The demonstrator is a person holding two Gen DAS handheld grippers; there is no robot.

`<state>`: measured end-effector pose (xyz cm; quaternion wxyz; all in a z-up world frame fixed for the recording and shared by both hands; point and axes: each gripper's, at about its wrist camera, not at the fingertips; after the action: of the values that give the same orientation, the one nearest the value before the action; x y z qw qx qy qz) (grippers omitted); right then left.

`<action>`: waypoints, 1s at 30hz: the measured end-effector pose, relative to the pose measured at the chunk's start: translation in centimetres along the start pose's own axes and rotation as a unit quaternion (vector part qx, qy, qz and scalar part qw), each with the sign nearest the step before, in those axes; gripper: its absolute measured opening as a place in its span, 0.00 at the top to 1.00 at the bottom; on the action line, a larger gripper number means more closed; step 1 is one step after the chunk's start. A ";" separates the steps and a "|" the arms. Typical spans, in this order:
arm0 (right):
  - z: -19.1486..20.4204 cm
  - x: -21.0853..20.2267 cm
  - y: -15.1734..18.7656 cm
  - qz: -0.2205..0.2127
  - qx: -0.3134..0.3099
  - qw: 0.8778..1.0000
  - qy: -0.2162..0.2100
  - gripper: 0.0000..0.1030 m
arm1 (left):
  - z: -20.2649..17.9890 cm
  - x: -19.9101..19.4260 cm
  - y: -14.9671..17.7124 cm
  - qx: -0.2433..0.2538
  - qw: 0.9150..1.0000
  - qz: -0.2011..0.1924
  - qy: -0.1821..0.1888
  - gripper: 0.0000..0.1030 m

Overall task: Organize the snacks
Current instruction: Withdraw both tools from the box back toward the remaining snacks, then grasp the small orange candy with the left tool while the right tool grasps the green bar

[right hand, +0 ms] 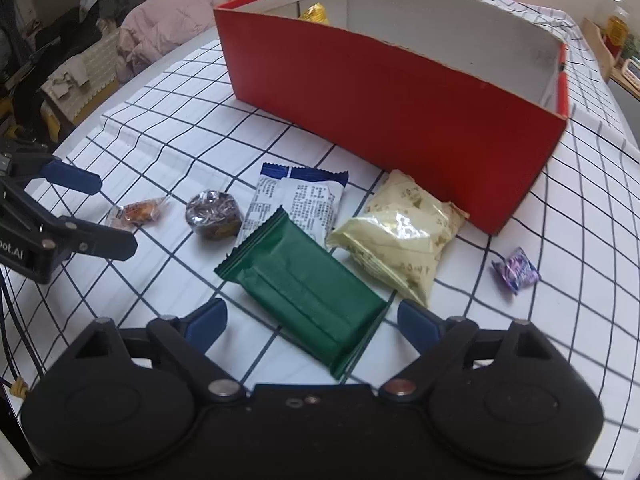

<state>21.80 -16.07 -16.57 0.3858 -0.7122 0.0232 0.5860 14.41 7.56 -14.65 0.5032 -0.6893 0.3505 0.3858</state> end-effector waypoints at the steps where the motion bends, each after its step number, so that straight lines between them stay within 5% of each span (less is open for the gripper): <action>1: -0.1 0.2 -0.1 0.002 -0.004 1.000 -0.001 0.12 | 0.1 0.1 0.0 -0.001 1.000 0.001 0.001 0.10; 9: 0.6 1.3 -1.2 0.024 -0.061 0.998 -0.012 0.16 | 0.2 0.8 -0.2 0.009 1.000 0.010 0.005 0.36; 16: 1.6 1.0 -1.4 0.021 -0.080 0.997 -0.004 0.32 | 0.2 1.1 0.0 0.017 1.000 0.014 0.005 0.50; 21: 1.8 0.8 -1.2 0.015 -0.063 0.998 0.007 0.43 | 0.2 0.9 -0.1 0.013 1.000 0.013 0.005 0.71; 30: 2.3 0.2 -0.1 -0.002 -0.006 0.999 0.039 0.51 | 0.3 0.6 0.1 -0.017 1.000 0.013 0.004 0.80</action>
<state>20.02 -14.55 -16.75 0.3812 -0.7369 0.0336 0.5573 14.54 7.76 -15.26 0.4854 -0.6944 0.3547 0.3954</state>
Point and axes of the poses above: each gripper's, at about its wrist camera, not at the fingertips, and x roughly the way its jaws point, z to its left, y to its underside, and after that the axes turned 10 degrees about -x, right-handed
